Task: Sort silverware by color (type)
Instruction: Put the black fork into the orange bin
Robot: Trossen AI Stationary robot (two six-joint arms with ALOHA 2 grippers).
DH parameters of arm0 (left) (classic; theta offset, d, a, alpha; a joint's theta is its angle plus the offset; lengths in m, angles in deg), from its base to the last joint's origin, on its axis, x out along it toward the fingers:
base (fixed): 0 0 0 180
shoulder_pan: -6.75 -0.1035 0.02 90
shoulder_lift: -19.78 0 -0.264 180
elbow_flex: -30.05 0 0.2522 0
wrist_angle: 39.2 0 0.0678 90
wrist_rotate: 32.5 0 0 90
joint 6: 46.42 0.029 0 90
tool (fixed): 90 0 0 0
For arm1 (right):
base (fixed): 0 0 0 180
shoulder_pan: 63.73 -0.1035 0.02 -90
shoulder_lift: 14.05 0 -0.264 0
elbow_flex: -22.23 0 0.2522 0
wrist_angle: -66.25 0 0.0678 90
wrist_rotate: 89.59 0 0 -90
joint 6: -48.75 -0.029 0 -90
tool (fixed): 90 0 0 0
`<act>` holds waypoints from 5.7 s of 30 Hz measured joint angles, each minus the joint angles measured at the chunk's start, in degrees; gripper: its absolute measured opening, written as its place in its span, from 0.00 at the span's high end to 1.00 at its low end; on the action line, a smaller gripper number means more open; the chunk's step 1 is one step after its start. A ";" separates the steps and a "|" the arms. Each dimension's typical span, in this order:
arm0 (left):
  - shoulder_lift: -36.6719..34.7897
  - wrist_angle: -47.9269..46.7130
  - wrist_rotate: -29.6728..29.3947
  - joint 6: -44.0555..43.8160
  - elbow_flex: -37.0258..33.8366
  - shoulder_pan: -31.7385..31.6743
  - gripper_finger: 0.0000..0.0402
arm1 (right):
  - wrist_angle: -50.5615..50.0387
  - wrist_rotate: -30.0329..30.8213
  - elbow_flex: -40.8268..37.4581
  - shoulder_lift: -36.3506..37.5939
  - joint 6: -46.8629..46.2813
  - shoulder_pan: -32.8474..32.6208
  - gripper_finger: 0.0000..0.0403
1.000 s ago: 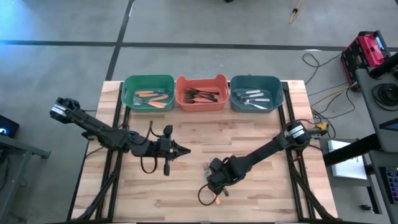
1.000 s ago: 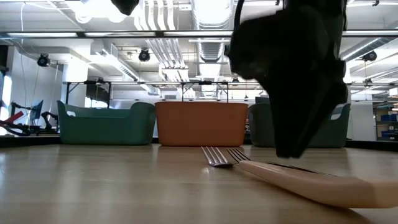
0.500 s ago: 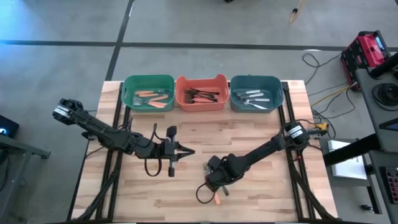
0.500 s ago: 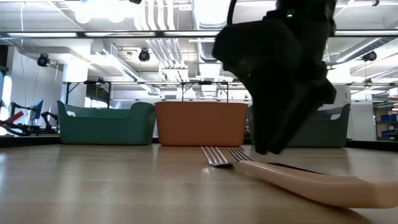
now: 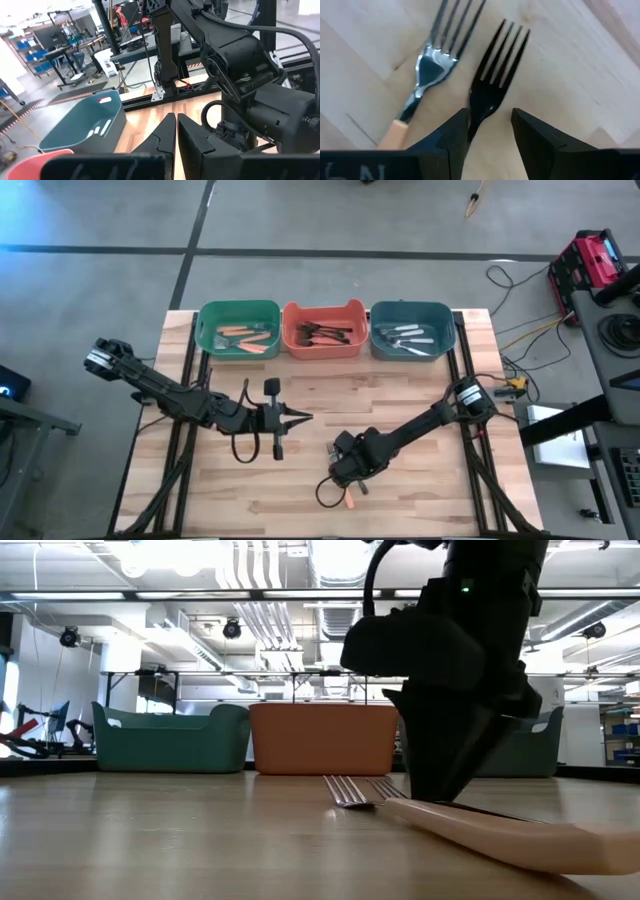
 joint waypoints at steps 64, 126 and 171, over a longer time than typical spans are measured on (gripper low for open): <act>-0.02 -0.37 -13.55 7.09 -0.22 -2.73 1.00 | 13.88 17.45 -10.72 10.03 -7.46 -1.90 0.50; 0.00 0.99 -13.44 6.52 -0.28 -3.02 1.00 | 10.45 20.03 -11.24 8.02 -4.62 -2.86 0.97; 0.04 14.39 -12.92 18.23 -0.28 -5.35 1.00 | 72.81 11.79 -47.09 46.46 55.53 11.60 0.97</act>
